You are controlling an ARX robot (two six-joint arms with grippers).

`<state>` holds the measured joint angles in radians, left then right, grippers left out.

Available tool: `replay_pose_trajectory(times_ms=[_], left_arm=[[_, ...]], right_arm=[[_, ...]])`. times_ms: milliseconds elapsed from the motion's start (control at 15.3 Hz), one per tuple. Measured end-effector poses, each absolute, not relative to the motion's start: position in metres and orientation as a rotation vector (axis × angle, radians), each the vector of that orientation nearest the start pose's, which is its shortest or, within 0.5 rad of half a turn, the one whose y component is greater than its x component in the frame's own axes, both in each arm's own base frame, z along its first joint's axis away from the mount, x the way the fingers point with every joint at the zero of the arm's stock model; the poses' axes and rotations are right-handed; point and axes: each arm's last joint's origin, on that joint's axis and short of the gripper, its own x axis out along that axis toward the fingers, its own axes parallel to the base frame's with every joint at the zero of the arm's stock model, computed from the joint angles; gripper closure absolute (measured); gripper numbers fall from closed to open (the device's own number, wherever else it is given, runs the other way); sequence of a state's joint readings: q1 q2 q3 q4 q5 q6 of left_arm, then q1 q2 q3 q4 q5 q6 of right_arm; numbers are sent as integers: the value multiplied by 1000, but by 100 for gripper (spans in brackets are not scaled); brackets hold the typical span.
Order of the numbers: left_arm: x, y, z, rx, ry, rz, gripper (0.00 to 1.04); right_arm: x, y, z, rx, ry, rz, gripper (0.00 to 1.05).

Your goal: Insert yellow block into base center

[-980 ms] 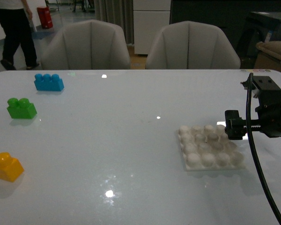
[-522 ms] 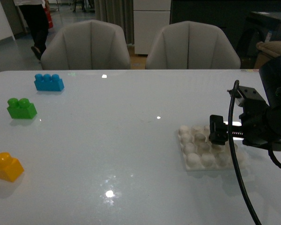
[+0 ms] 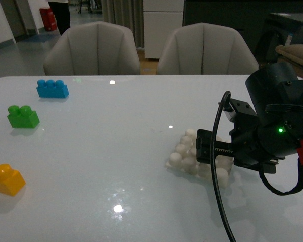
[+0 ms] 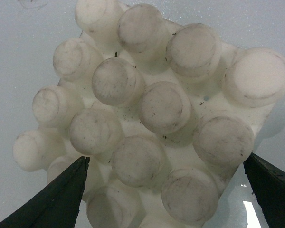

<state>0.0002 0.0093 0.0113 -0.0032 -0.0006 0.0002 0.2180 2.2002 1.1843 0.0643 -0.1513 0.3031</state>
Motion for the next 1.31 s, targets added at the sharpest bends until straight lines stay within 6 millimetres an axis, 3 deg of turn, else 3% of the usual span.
replay_pose_trajectory(times_ms=[327, 980, 1176, 1306], left_arm=[[98, 0, 166, 0, 1, 1, 7], [98, 0, 166, 0, 1, 1, 7], [98, 0, 166, 0, 1, 1, 7], [98, 0, 166, 0, 1, 1, 7]], right_arm=[[406, 100, 61, 237, 996, 202, 6], [409, 171, 63, 220, 1008, 314, 6], [408, 177, 63, 225, 1006, 325, 6], [406, 169, 64, 249, 997, 324, 6]])
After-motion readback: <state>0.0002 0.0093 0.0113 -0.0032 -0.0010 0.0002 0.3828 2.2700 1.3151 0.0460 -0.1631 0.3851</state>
